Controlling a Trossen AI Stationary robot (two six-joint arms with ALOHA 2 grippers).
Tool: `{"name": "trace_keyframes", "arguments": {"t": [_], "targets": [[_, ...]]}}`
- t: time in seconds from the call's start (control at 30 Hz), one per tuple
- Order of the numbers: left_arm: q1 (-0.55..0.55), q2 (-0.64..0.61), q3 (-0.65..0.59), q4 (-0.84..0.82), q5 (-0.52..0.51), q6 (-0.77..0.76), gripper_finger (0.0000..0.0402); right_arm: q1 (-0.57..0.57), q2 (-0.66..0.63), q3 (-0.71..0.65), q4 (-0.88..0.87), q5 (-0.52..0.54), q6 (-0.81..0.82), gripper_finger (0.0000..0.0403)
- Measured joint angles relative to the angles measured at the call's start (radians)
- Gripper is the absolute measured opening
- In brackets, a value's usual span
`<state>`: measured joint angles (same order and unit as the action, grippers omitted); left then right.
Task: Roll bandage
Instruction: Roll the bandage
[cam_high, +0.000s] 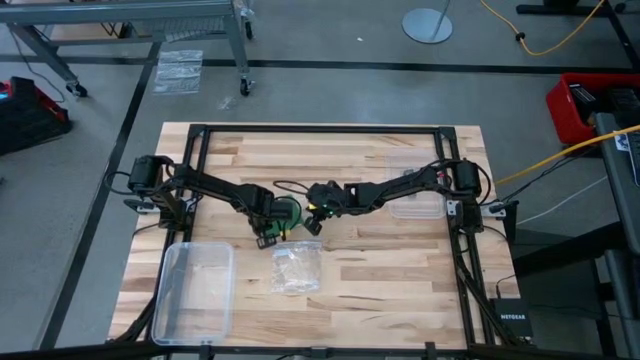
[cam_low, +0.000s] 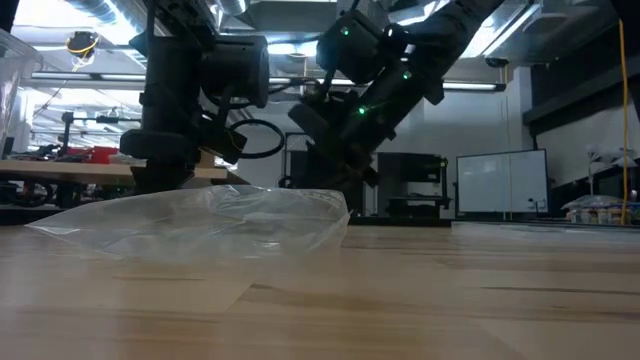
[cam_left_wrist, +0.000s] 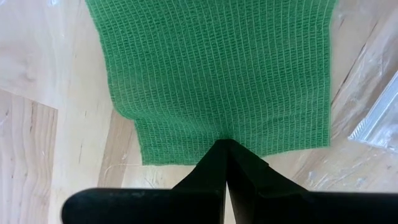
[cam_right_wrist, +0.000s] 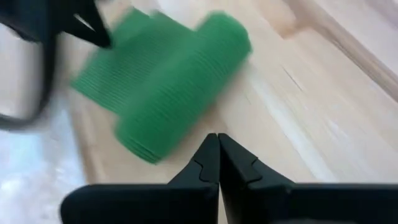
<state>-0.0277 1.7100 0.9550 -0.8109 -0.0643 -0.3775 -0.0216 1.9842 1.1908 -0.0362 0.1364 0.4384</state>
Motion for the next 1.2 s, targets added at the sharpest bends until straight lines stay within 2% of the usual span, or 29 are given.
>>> {"name": "trace_keyframes", "arguments": {"t": [0.27,0.6,0.83,1.03,1.2], "targets": [[-0.018,0.0,0.0,-0.006,0.001,0.0,0.0,0.002,0.015,-0.001,0.013,0.008,0.002,0.0001],[-0.025,0.0,0.0,-0.019,0.005,-0.004,0.0,0.003,0.096,-0.001,0.202,-0.118,0.057,0.0001],[-0.025,0.0,0.0,-0.019,0.005,-0.005,0.0,0.002,0.096,0.0,0.365,-0.285,0.055,0.0001],[-0.025,-0.014,-0.001,-0.022,0.005,-0.005,0.0,-0.005,0.096,0.0,0.368,-0.286,0.054,0.0001],[-0.025,-0.084,-0.002,-0.019,0.005,-0.016,0.0,-0.021,0.096,0.0,0.378,-0.288,0.054,0.0001]]}}
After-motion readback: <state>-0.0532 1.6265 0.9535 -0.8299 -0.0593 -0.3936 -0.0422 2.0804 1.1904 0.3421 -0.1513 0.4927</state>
